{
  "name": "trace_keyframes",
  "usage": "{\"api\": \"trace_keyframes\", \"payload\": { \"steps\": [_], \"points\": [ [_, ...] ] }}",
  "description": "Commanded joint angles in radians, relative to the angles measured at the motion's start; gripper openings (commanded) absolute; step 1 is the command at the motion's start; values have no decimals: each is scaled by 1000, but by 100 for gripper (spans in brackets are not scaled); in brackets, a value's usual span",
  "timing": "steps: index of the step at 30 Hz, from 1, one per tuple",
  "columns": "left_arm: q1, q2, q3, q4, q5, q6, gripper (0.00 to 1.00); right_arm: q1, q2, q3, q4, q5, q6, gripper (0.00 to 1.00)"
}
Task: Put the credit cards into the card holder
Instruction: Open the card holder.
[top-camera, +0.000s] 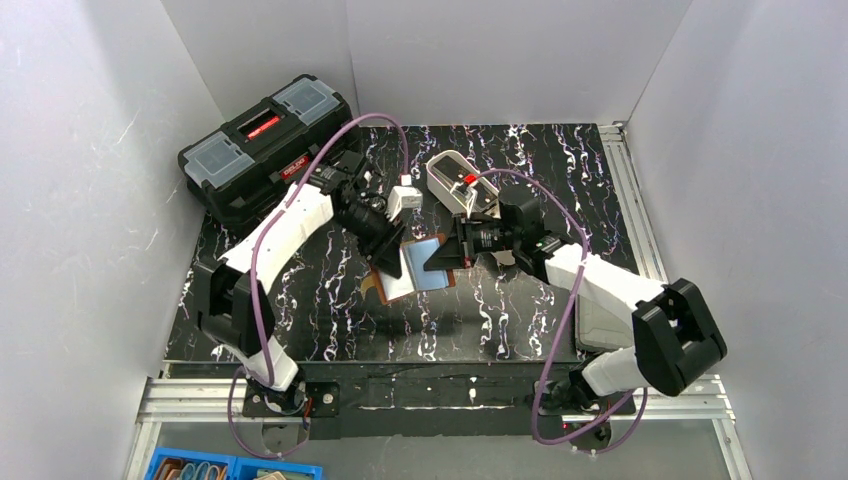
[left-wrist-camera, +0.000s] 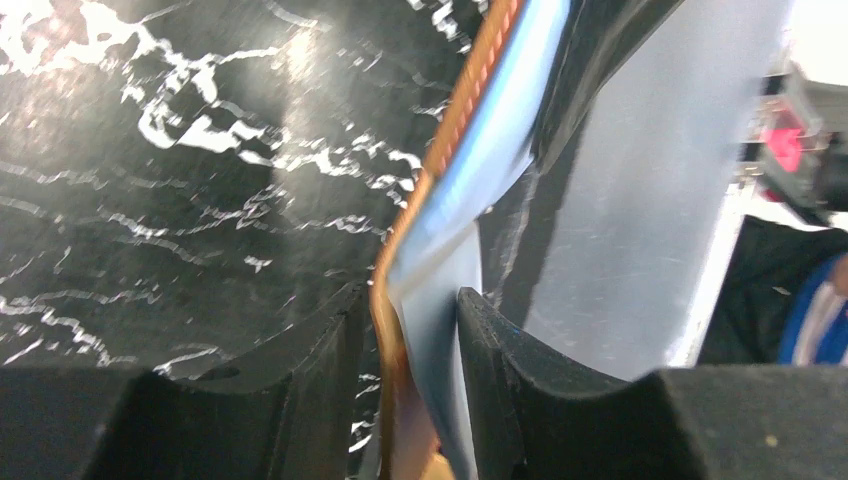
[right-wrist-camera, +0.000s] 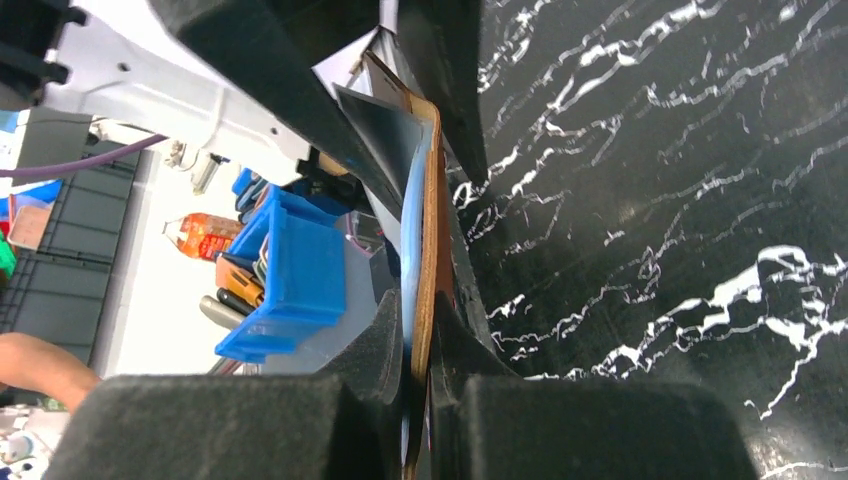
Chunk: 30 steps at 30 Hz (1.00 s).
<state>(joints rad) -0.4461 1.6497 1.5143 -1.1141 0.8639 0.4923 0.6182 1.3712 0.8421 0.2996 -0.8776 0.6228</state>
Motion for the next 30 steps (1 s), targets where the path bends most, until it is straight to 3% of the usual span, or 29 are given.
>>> {"api": "trace_keyframes", "payload": {
  "steps": [1,4,7,11,16,17,19,24,27,30],
  "points": [
    [8,-118,-106,100,-179,117,38,2,42,41,-60,16,-30,1],
    [8,-153,-174,144,-275,163,38,2,89,34,-59,30,-33,1],
    [8,-158,-209,139,-272,164,34,4,152,24,-1,17,0,1],
    [67,-55,-167,64,-68,72,16,25,158,0,144,6,41,1],
    [148,60,-69,-124,152,85,28,49,122,-33,210,60,14,1],
    [152,69,-53,-169,172,120,25,51,119,-34,213,66,13,1],
    [159,61,-3,-235,171,183,4,51,118,-43,214,74,14,1],
    [161,44,59,-243,104,162,0,50,127,-44,216,82,32,18],
    [160,40,95,-242,51,126,0,47,133,-34,174,96,36,42],
    [159,24,112,-243,6,103,0,17,127,-52,167,105,58,52]
  ]
}}
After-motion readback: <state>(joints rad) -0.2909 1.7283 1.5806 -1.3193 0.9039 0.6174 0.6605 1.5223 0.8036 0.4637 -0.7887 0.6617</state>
